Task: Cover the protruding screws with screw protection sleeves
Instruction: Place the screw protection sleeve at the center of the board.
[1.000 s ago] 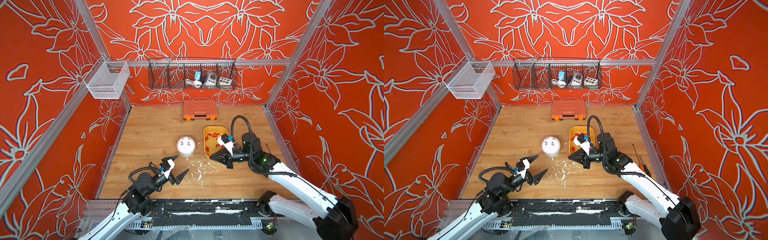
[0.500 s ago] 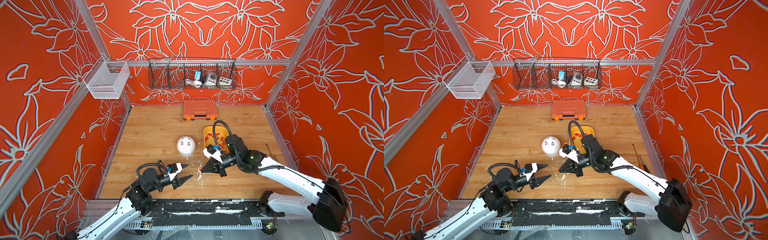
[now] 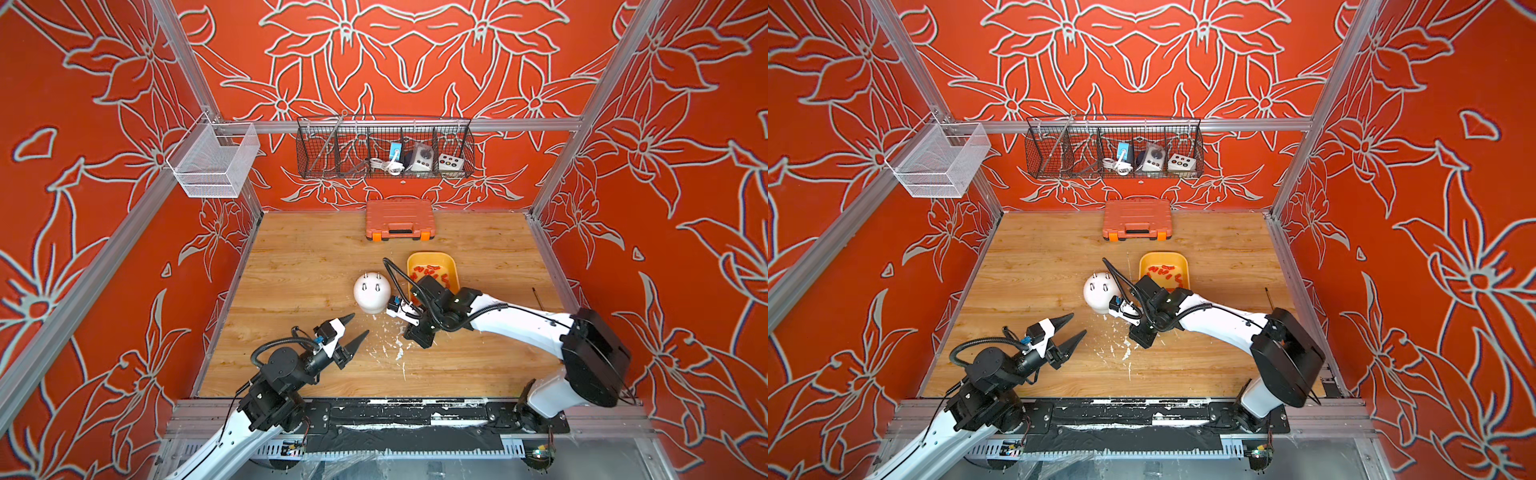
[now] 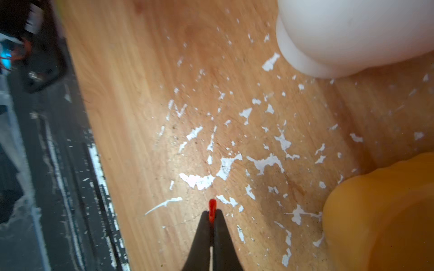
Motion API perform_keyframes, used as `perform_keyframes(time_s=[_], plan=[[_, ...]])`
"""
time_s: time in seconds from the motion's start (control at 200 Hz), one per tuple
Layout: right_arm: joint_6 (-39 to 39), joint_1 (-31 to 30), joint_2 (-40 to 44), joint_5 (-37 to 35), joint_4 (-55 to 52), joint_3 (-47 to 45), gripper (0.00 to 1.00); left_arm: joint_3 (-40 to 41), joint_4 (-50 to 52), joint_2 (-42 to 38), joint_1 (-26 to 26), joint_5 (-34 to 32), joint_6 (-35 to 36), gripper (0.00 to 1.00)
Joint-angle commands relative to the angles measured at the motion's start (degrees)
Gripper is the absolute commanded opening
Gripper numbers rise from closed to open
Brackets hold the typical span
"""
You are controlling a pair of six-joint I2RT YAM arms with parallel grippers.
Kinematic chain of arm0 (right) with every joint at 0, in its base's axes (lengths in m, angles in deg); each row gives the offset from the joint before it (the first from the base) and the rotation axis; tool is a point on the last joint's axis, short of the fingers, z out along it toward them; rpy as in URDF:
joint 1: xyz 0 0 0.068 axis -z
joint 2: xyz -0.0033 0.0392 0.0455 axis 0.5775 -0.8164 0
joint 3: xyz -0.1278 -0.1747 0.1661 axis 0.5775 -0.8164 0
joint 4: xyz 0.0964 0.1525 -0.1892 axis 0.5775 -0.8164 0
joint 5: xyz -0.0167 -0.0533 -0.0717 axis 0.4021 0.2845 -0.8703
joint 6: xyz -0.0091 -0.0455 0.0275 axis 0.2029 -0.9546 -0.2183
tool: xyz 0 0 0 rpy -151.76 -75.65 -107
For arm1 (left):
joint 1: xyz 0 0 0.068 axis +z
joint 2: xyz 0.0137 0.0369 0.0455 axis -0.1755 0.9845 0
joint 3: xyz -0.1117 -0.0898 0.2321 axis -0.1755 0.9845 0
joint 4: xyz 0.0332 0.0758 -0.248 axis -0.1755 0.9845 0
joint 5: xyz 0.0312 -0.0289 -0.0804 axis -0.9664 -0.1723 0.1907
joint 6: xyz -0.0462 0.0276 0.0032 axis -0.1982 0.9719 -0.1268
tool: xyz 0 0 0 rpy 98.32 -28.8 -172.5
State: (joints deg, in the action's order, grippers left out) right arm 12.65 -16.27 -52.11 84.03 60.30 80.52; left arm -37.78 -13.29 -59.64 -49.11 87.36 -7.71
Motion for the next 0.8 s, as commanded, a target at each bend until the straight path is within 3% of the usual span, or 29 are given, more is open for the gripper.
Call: perform_keyframes(time_s=[0.0, 0.225, 0.631, 0.796], plan=[[-1.7, -1.3, -3.3, -6.4, -1.9, 2.6, 0.00, 1.1, 1.0, -0.4, -0.2, -5.4, 0.4, 0.55], [-2.6, -3.8, -8.8, -11.0, -2.3, 4.5, 0.02, 0.0, -0.1, 4.5, -0.2, -4.1, 0.7, 0.54], [-3.3, -4.6, -8.1, -9.7, 2.6, 2.0, 0.44, 1.1, 0.0, 1.9, -0.2, -5.6, 0.9, 0.55], [-1.5, -3.8, -0.5, -4.0, 10.7, -4.8, 0.49, 1.1, -0.3, 2.4, -0.2, -5.3, 0.8, 0.55]])
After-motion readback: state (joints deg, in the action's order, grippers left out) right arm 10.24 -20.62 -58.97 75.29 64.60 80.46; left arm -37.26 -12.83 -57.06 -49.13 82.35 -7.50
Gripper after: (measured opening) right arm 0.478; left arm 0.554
